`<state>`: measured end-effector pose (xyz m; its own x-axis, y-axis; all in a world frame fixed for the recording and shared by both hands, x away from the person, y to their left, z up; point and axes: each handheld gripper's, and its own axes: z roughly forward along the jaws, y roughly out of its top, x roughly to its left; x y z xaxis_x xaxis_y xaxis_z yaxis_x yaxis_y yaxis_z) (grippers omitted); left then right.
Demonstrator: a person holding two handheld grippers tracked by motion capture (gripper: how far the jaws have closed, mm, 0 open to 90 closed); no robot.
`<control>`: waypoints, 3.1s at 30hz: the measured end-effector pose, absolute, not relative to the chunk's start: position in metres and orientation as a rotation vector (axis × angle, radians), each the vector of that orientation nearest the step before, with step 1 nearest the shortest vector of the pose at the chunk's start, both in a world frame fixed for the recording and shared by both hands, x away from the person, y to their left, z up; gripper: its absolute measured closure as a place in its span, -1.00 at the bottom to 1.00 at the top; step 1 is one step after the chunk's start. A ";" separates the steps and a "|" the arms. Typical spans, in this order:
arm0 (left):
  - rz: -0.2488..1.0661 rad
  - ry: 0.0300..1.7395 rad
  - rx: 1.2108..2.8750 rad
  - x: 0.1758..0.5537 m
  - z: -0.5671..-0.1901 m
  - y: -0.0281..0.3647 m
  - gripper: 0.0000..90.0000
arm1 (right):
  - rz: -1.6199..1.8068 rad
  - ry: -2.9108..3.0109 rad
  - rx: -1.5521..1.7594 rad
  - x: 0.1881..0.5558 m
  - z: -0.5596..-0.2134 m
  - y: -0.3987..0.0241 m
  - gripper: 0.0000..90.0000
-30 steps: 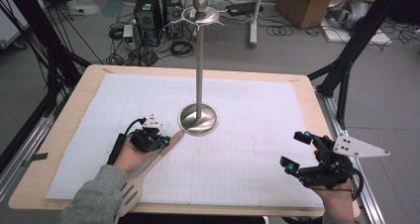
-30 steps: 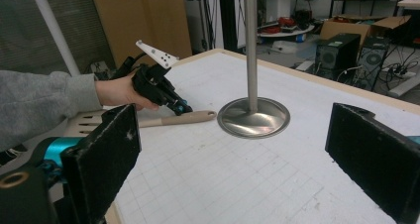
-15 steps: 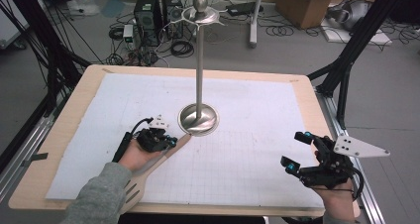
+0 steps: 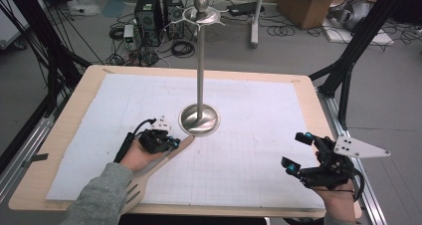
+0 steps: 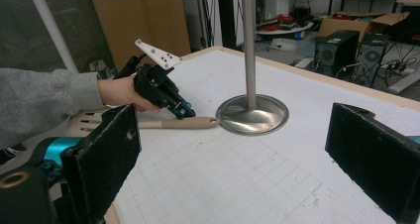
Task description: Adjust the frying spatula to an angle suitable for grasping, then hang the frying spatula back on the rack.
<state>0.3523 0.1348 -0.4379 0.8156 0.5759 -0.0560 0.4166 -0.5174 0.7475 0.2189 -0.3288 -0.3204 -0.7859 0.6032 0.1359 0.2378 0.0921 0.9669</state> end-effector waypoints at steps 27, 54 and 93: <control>0.476 0.734 2.032 0.305 -0.378 0.176 0.93 | 1.737 2.104 0.830 0.221 -0.321 -0.322 -0.87; 0.476 0.824 1.918 0.248 -0.368 0.191 -0.89 | 1.798 2.124 0.775 0.240 -0.318 -0.312 -0.87; 0.461 0.869 1.864 0.230 -0.372 0.198 -0.89 | 1.836 2.131 0.728 0.252 -0.315 -0.305 -0.87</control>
